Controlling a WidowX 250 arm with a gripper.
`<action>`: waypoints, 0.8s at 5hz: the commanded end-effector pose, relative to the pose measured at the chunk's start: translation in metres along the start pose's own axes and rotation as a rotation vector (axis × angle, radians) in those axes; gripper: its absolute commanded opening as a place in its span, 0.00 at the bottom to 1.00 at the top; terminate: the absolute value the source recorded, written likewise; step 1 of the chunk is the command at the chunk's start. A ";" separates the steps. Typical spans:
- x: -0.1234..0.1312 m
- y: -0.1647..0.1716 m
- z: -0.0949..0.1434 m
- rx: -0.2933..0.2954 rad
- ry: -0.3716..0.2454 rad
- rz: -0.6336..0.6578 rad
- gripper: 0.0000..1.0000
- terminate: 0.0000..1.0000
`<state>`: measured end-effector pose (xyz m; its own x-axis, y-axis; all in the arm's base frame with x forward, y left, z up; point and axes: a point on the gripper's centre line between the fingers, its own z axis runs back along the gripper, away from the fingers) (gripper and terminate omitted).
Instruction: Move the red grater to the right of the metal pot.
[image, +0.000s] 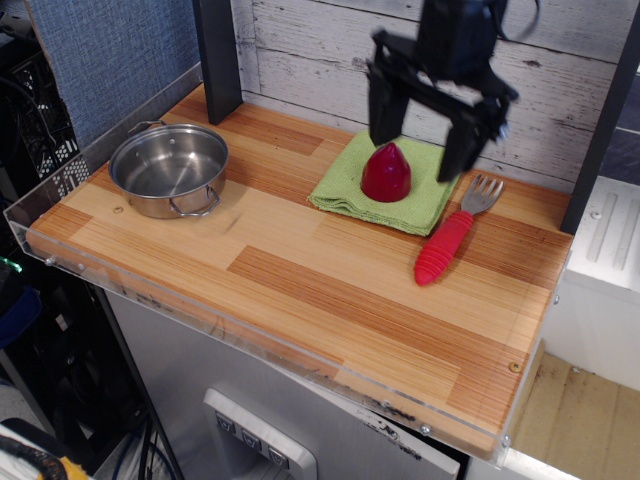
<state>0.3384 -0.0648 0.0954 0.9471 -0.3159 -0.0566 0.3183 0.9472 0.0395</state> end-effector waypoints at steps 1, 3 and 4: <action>0.018 -0.021 -0.031 0.013 -0.044 0.025 1.00 0.00; 0.017 -0.021 -0.069 0.039 0.013 0.033 1.00 0.00; 0.013 -0.016 -0.083 0.044 0.041 0.040 1.00 0.00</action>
<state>0.3420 -0.0826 0.0060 0.9532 -0.2802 -0.1139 0.2901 0.9535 0.0819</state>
